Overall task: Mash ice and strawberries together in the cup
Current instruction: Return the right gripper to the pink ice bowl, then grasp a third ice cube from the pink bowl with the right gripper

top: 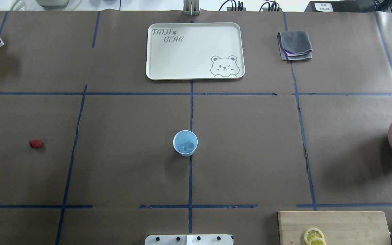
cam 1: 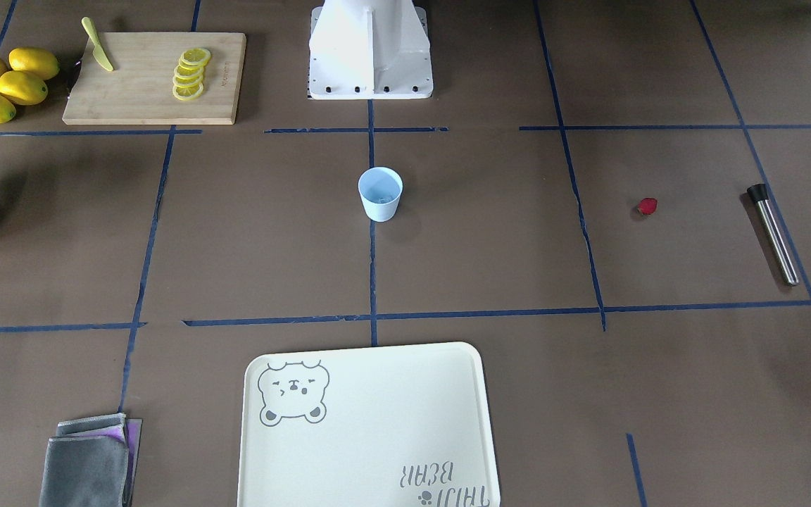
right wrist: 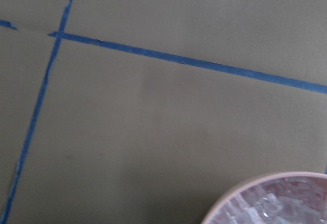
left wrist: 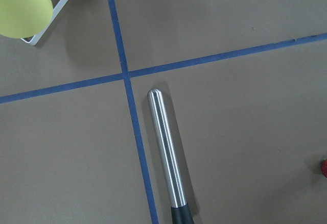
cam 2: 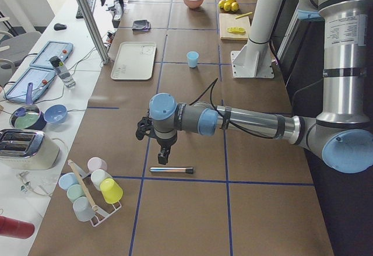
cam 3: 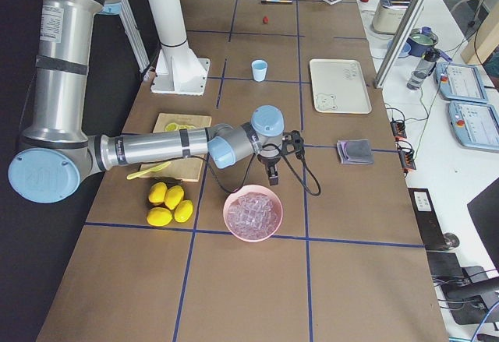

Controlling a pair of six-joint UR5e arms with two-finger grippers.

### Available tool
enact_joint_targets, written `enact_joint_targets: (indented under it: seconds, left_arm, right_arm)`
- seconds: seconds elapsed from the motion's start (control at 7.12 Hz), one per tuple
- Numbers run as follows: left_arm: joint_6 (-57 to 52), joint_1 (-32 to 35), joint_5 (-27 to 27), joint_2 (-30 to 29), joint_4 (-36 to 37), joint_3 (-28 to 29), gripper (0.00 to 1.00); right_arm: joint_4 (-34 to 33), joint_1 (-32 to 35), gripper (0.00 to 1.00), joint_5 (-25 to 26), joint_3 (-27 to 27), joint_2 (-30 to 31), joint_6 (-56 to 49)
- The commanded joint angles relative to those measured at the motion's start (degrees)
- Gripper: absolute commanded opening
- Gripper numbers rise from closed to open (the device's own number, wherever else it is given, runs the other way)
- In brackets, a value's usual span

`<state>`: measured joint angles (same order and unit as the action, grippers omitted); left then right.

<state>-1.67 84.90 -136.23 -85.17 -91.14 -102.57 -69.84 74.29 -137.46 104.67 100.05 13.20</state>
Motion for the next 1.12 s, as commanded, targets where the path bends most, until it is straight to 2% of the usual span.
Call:
enact_joint_targets:
  seconds: [0.0, 0.42, 0.98]
  left_arm:
    - [-0.1, 0.0, -0.1, 0.4, -0.1, -0.2, 1.0]
    - [-0.1, 0.0, -0.2, 0.4, 0.0, -0.2, 1.0]
    - [-0.1, 0.0, -0.9, 0.5, -0.1, -0.3, 1.0]
  right_arm:
    - [0.1, 1.4, 1.0, 1.8, -2.1, 3.0, -10.6]
    - [0.3, 1.3, 1.0, 3.2, -2.9, 5.8, -9.7]
    - [1.0, 1.2, 0.98, 5.4, -3.6, 6.1, 16.6]
